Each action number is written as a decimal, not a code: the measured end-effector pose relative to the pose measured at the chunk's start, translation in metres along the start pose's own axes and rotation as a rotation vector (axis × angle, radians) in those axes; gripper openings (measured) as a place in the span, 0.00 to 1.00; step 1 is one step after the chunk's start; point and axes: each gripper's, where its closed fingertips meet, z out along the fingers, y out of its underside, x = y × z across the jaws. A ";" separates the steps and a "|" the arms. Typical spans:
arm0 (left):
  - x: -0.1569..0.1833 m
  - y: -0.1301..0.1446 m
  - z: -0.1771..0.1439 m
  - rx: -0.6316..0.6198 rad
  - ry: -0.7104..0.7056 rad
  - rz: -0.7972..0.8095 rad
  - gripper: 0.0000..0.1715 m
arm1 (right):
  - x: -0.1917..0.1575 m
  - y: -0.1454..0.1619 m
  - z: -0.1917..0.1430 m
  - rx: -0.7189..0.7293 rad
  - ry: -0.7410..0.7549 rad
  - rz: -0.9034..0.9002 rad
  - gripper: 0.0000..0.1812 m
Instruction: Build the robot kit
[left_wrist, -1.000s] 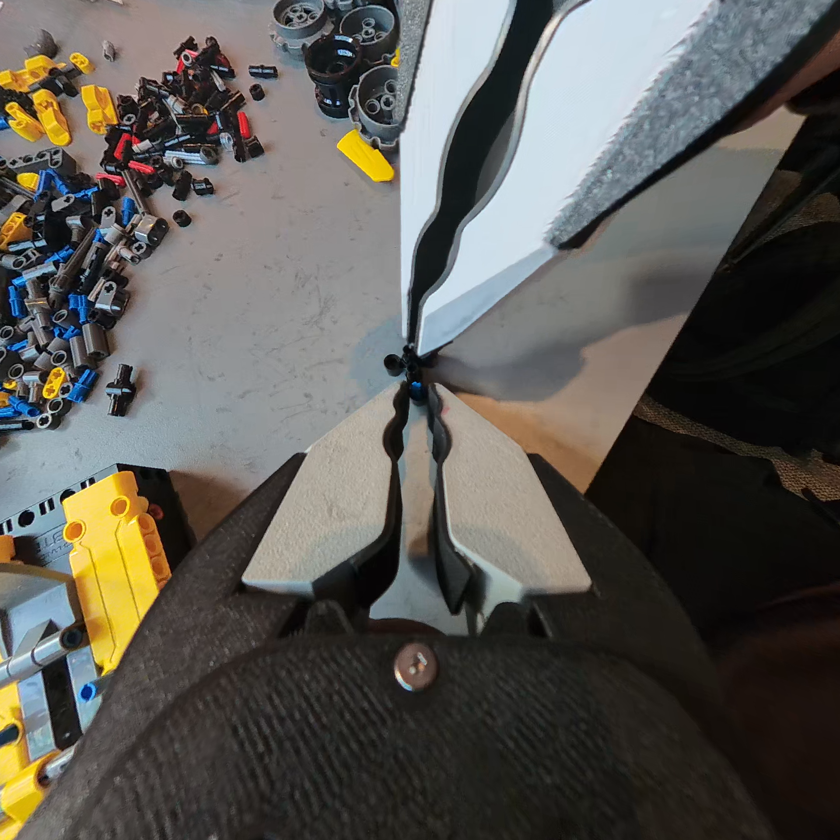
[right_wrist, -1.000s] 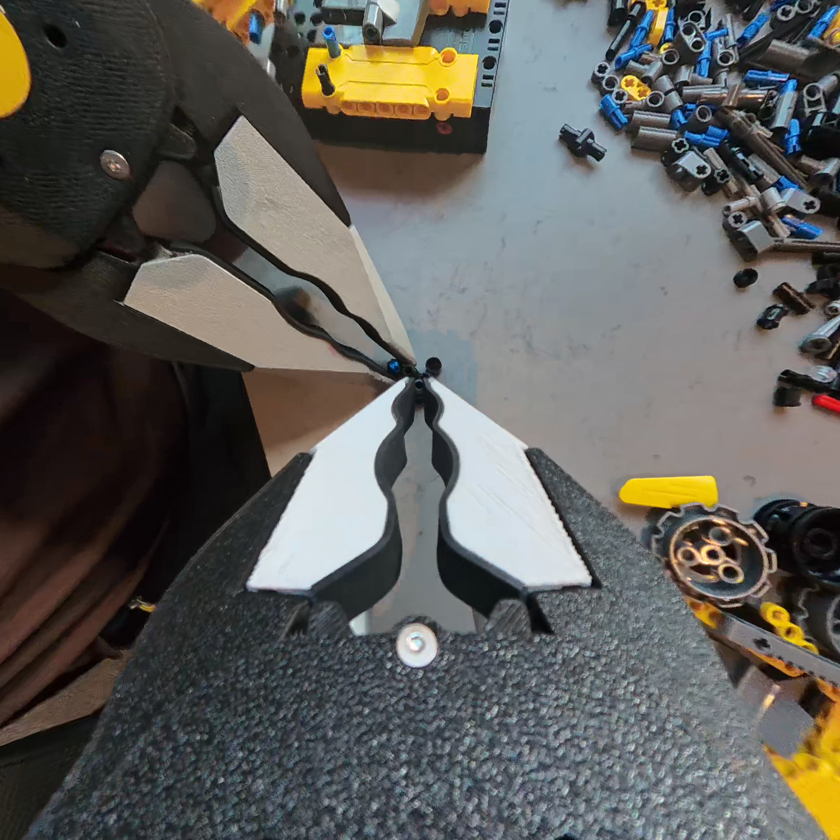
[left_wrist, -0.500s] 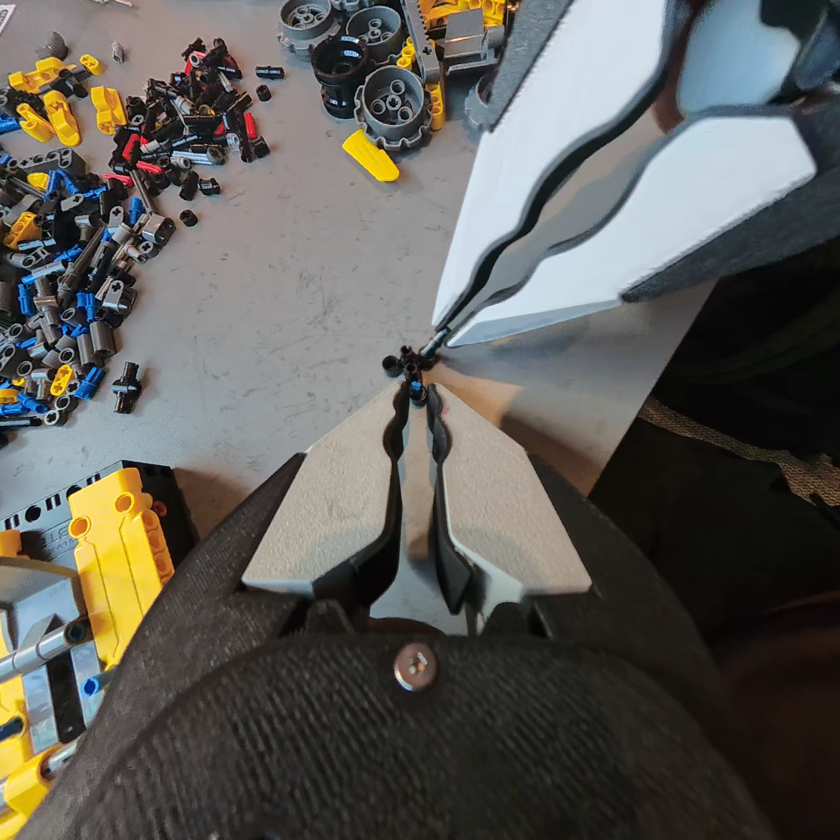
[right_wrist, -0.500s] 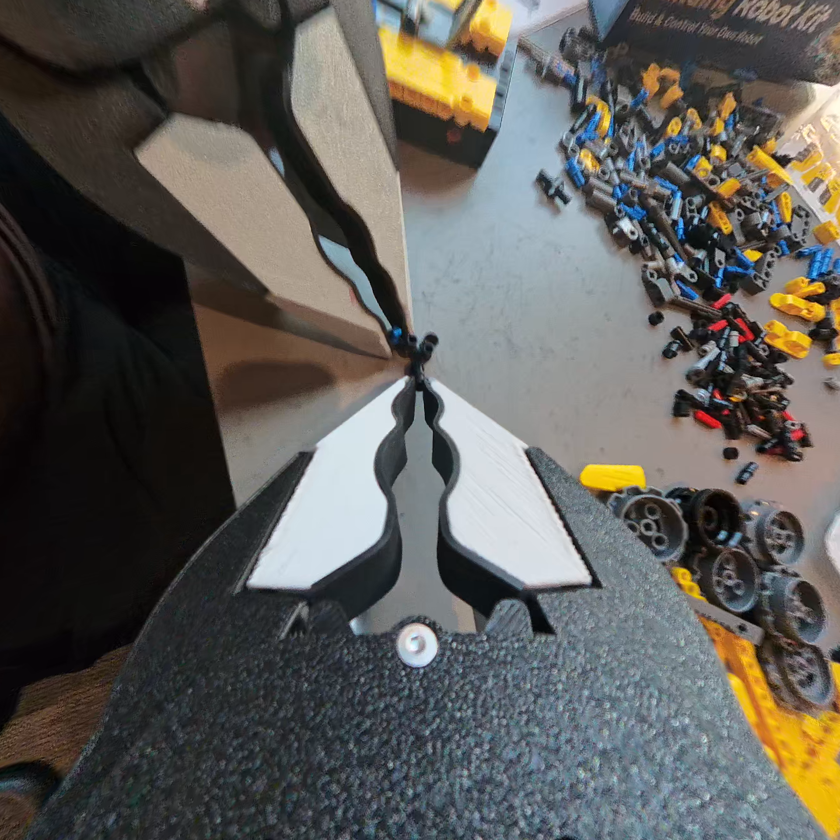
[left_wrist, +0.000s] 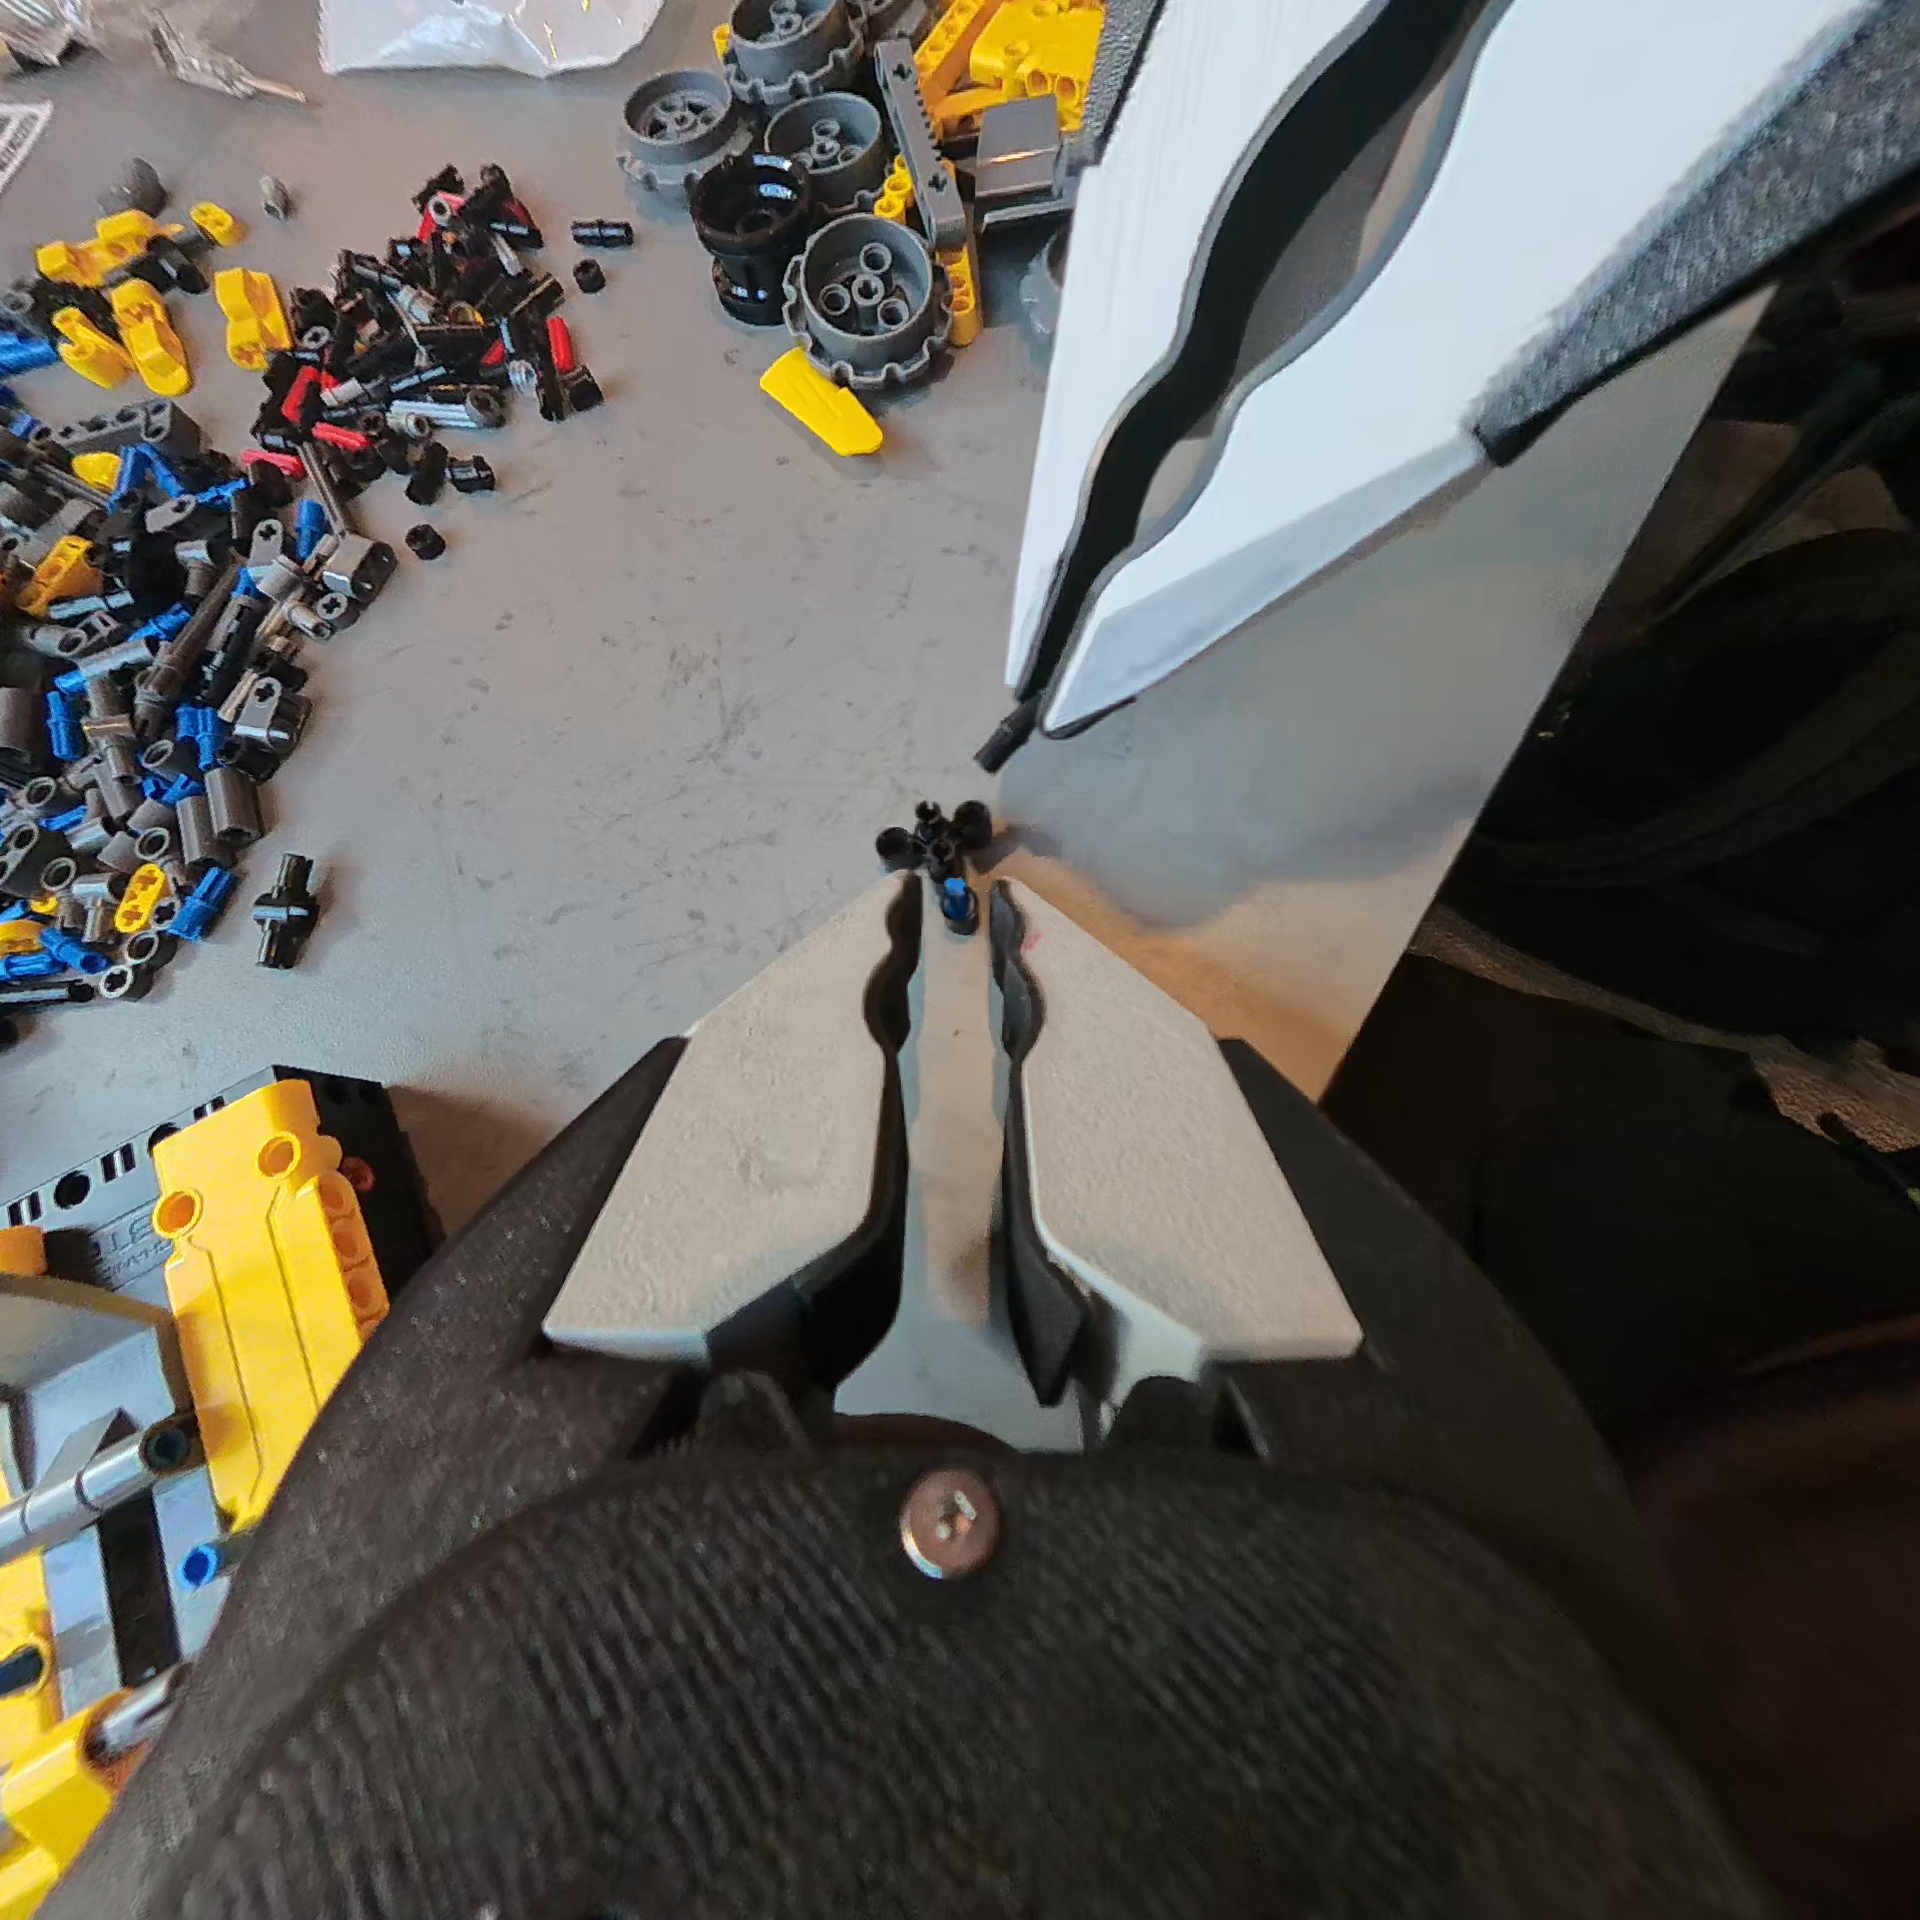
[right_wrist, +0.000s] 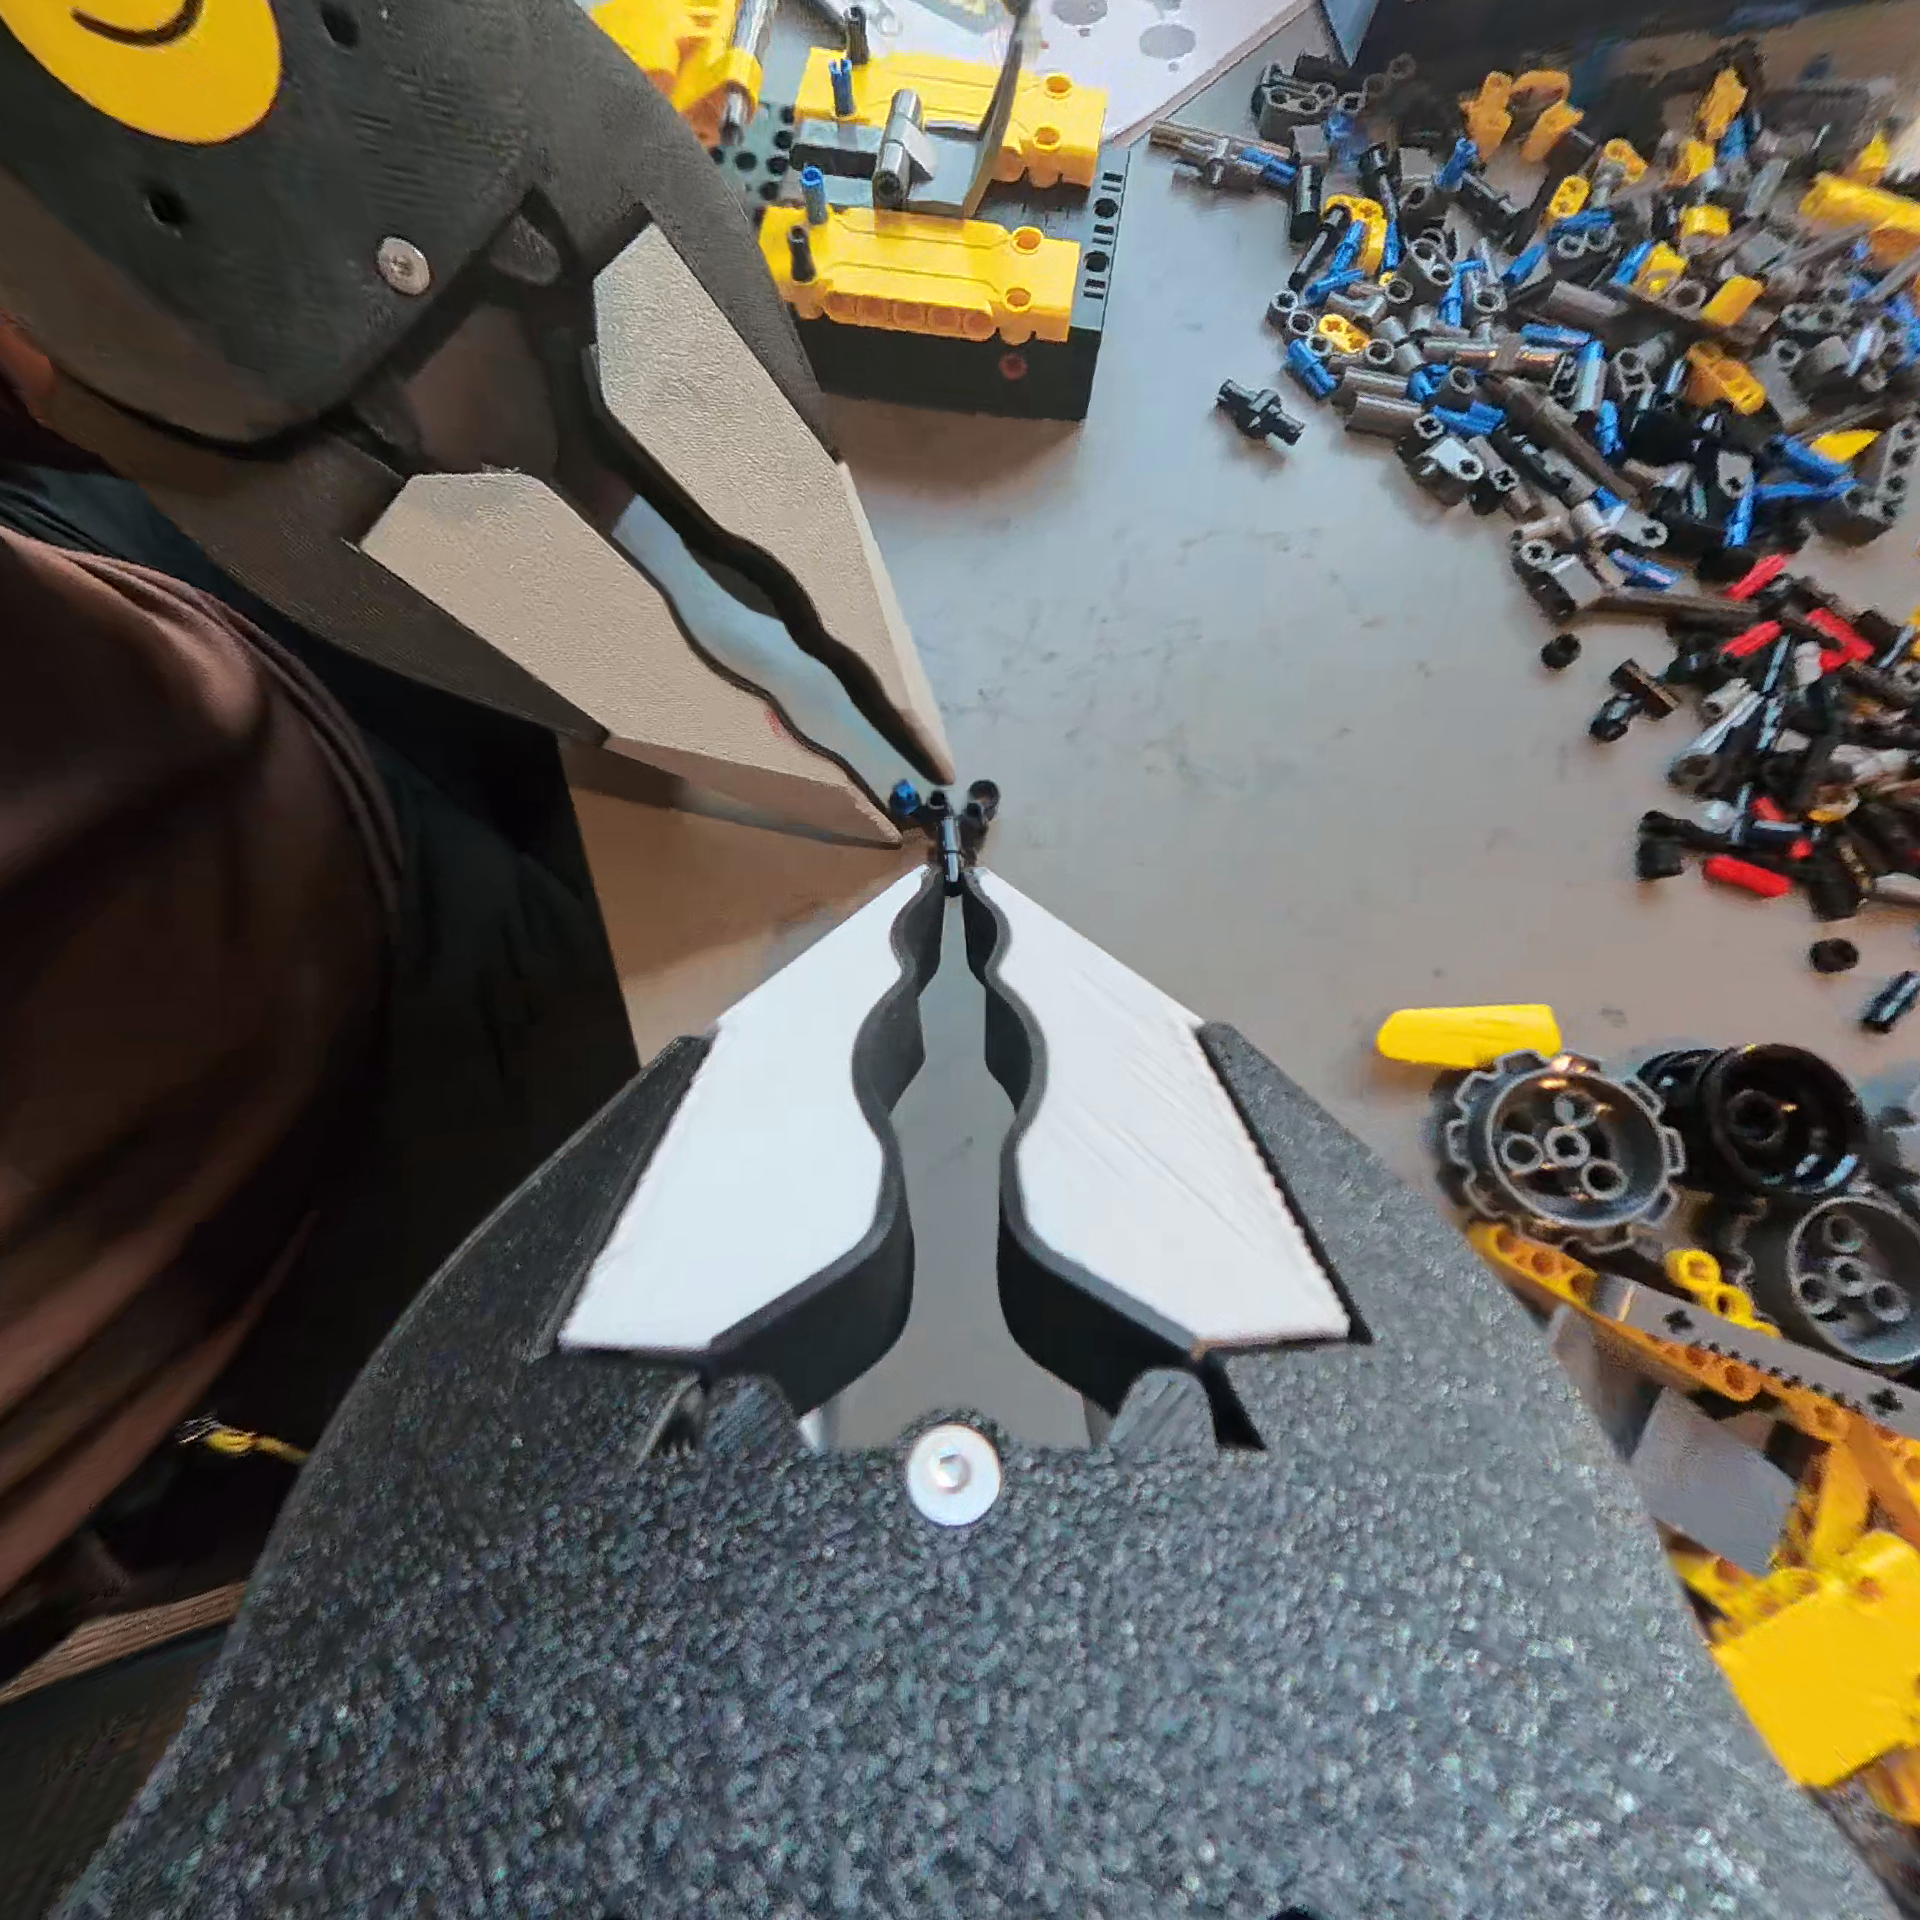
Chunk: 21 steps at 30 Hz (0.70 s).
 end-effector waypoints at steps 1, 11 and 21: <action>0.001 0.000 -0.001 0.001 0.004 0.001 0.08 | -0.001 0.001 -0.002 -0.005 -0.015 0.016 0.00; 0.020 -0.024 -0.025 0.164 -0.035 0.246 0.07 | -0.021 -0.004 -0.012 -0.021 -0.157 0.114 0.00; 0.023 -0.037 -0.029 0.261 -0.084 0.320 0.01 | -0.026 -0.018 -0.018 0.086 -0.249 0.247 0.00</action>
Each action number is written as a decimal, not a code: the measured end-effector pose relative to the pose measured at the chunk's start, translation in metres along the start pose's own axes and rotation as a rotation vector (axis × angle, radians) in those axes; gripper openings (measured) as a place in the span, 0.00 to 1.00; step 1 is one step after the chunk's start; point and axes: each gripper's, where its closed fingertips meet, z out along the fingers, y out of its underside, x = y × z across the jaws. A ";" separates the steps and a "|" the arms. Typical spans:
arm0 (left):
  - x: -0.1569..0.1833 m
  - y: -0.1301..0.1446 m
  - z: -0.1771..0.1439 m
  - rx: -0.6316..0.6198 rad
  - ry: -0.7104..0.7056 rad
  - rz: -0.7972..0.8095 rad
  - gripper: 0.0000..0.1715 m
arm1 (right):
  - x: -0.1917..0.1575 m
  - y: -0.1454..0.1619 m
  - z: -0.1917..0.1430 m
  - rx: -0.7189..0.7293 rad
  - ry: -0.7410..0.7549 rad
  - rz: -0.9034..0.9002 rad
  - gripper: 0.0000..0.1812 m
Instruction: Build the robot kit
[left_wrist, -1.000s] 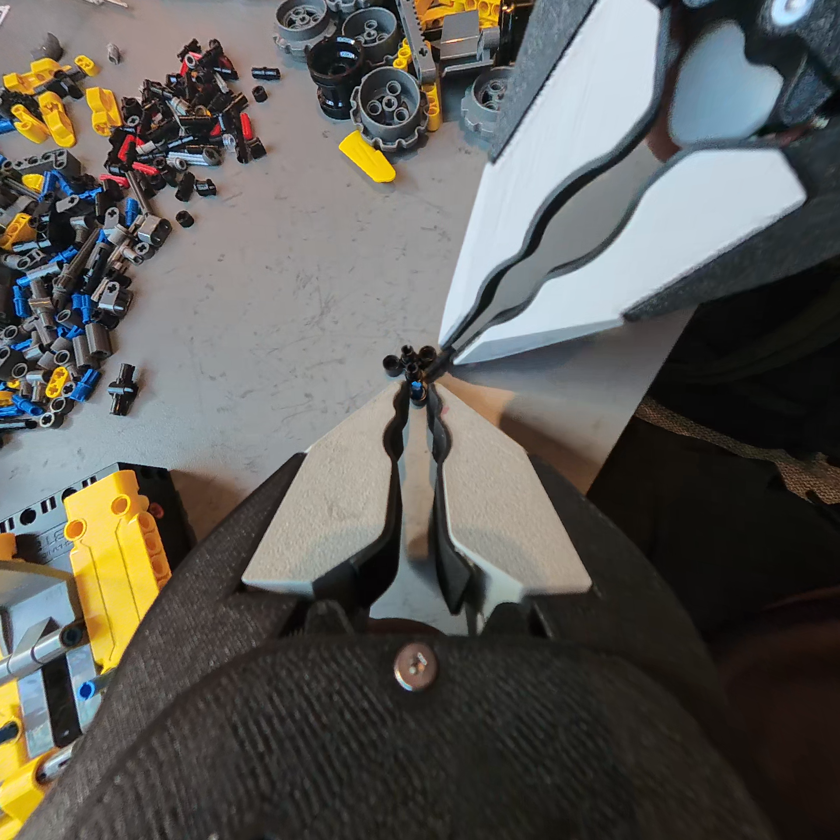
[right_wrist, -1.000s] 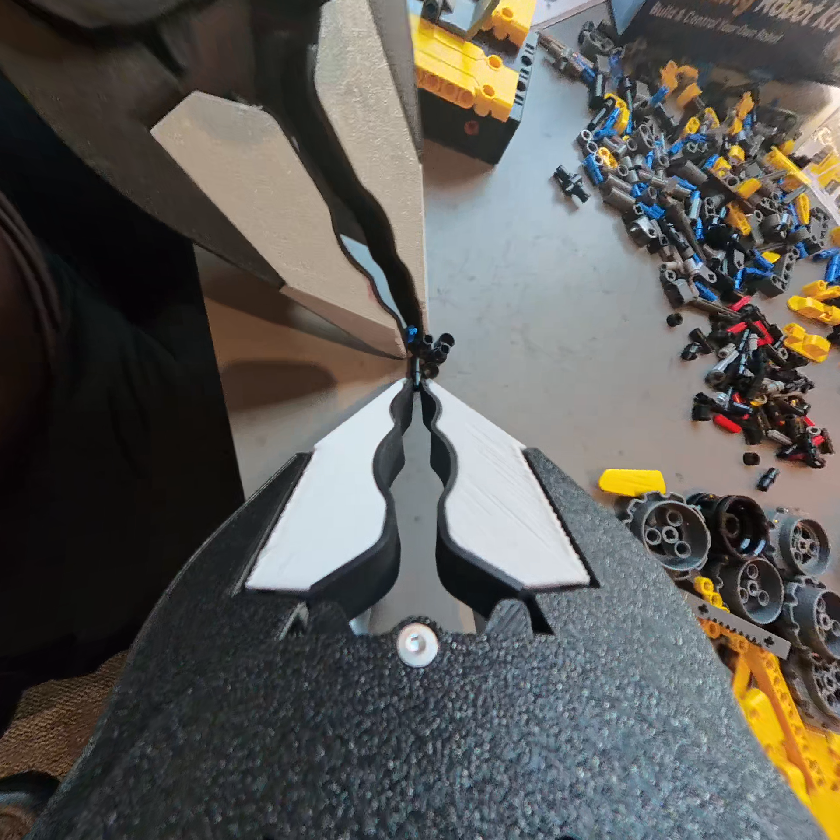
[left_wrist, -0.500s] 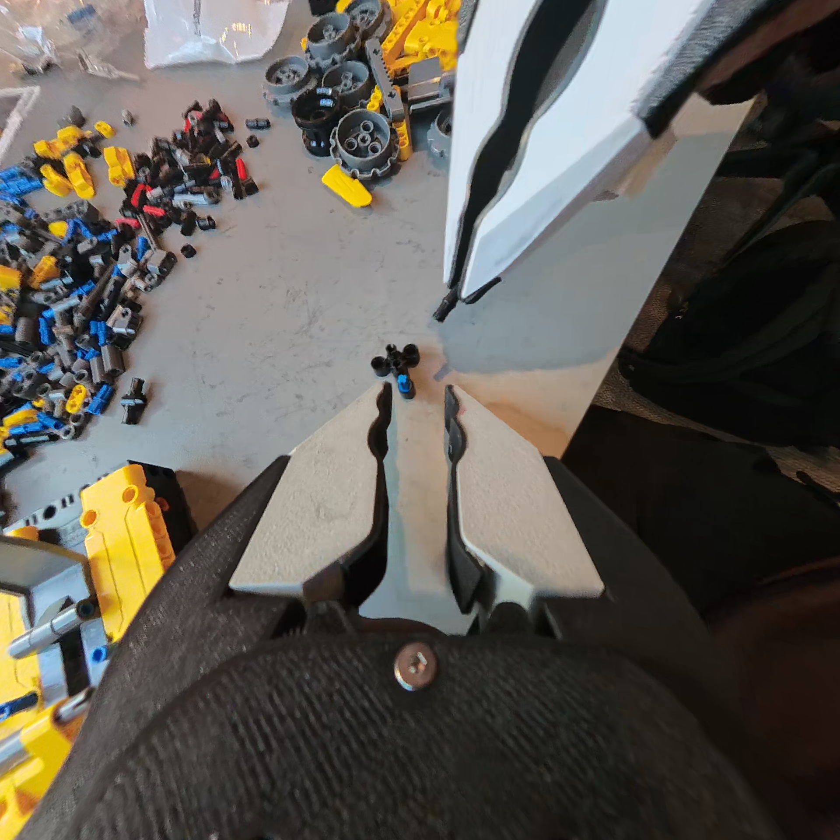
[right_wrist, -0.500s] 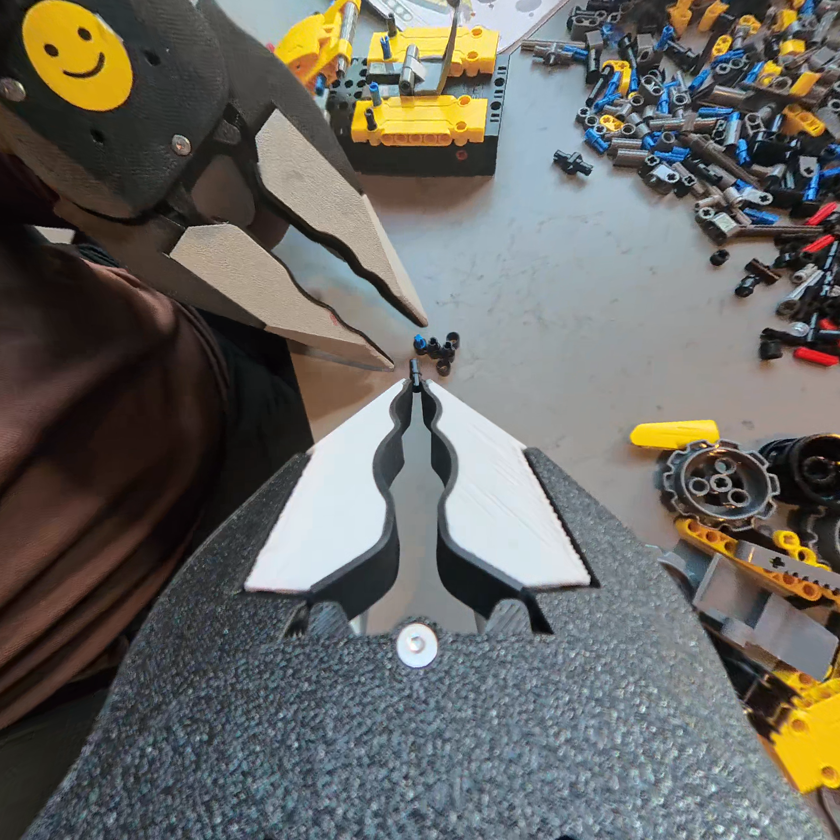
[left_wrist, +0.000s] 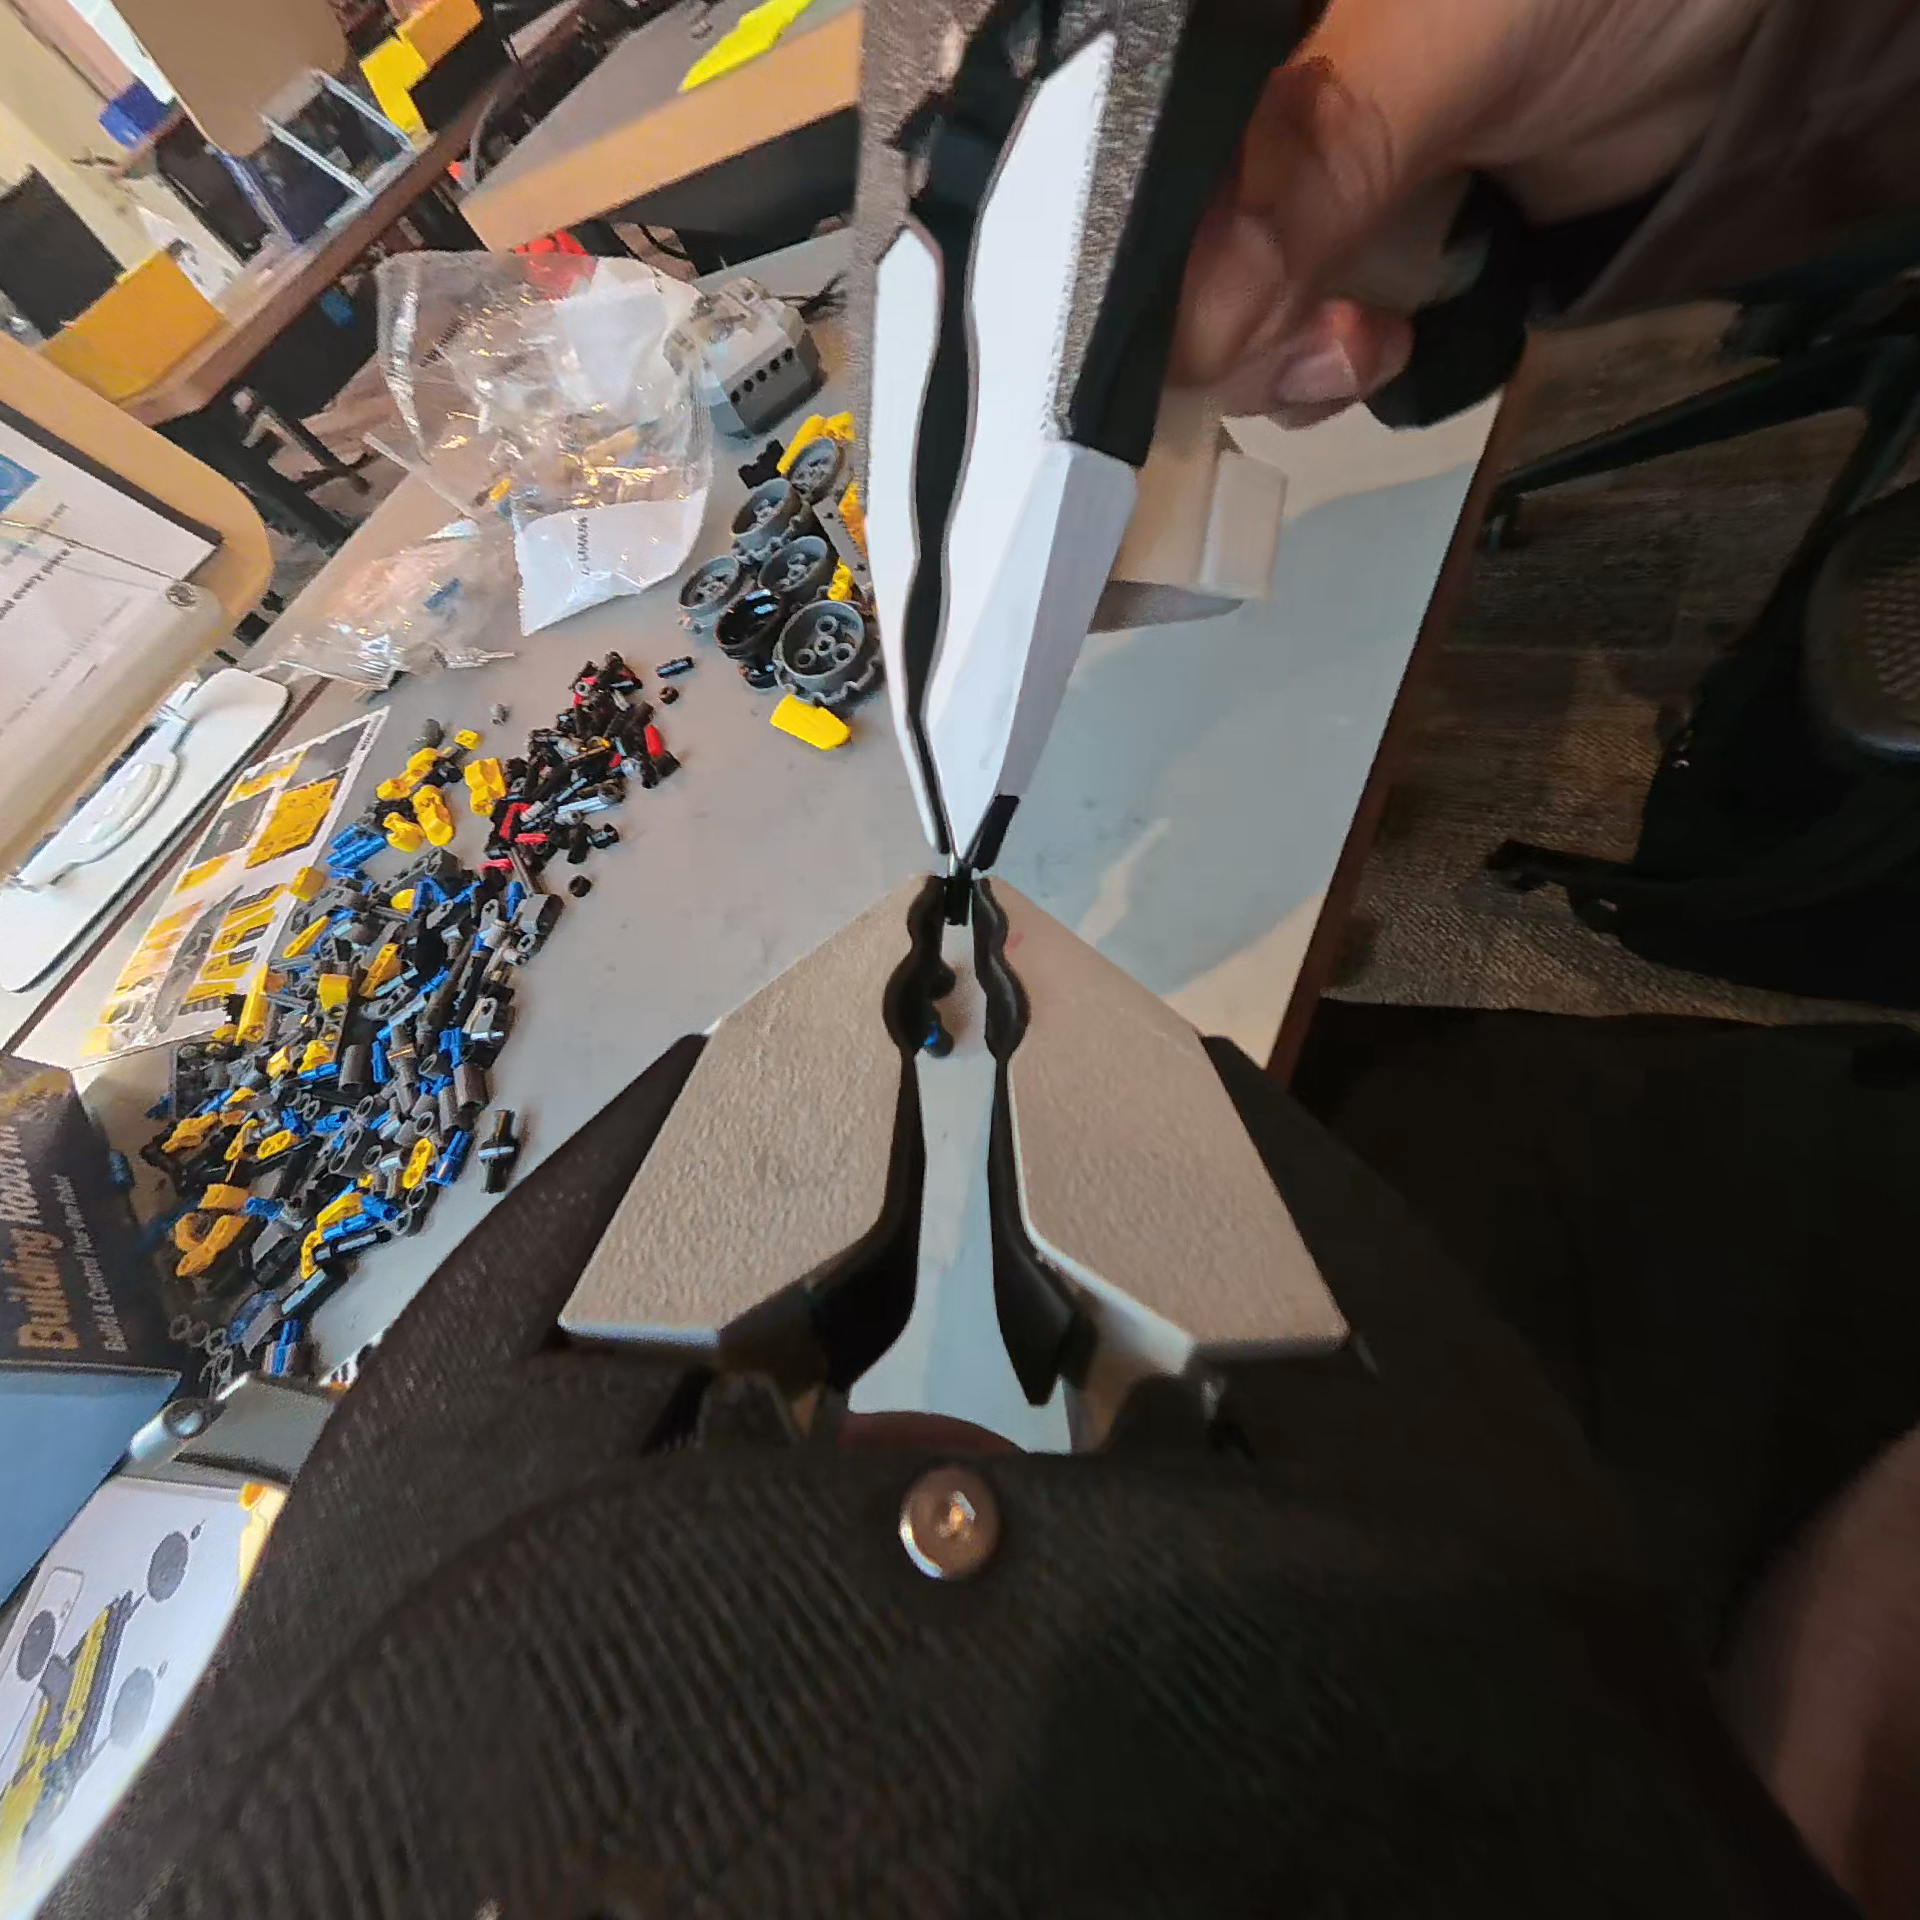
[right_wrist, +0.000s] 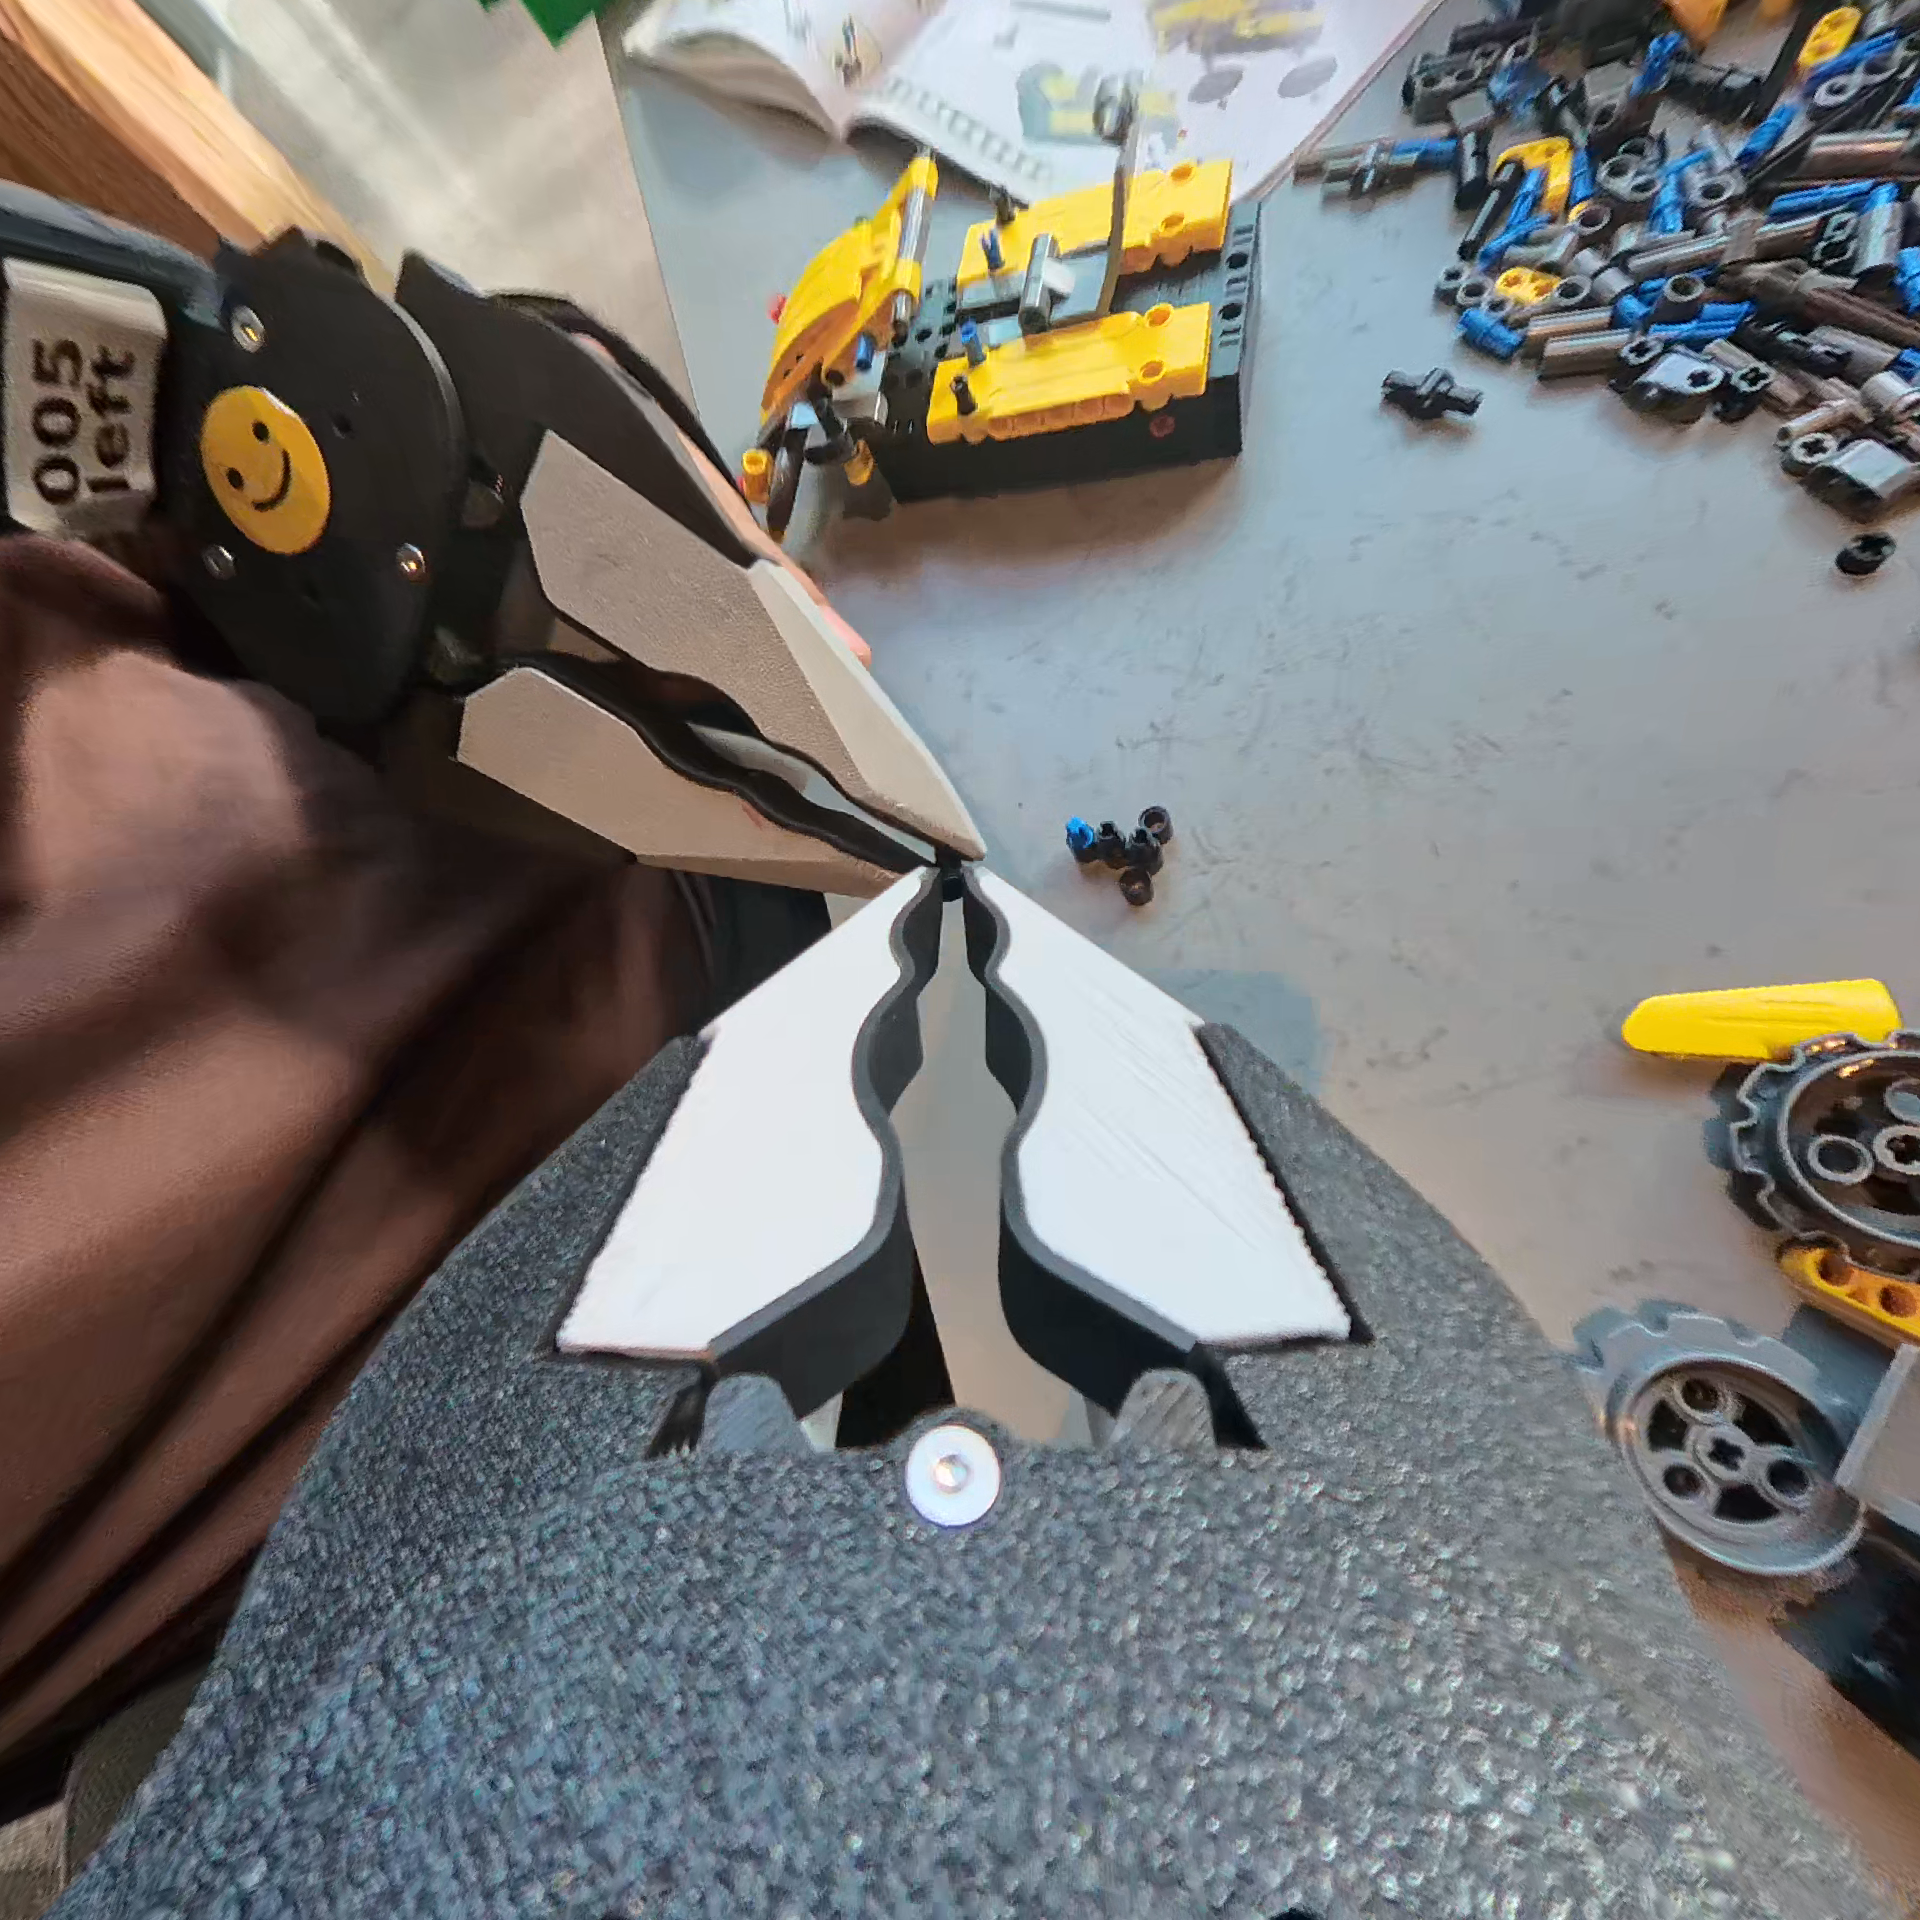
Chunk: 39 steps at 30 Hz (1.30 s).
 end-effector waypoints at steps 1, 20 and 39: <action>-0.001 -0.002 -0.001 0.017 -0.002 -0.009 0.01 | 0.000 -0.002 -0.001 0.027 -0.010 0.013 0.00; 0.002 0.009 0.001 -0.025 0.004 0.015 0.01 | 0.000 0.003 0.000 0.058 -0.041 0.103 0.00; 0.000 0.011 0.001 -0.022 -0.011 0.014 0.01 | 0.002 0.002 0.002 0.052 -0.022 0.105 0.00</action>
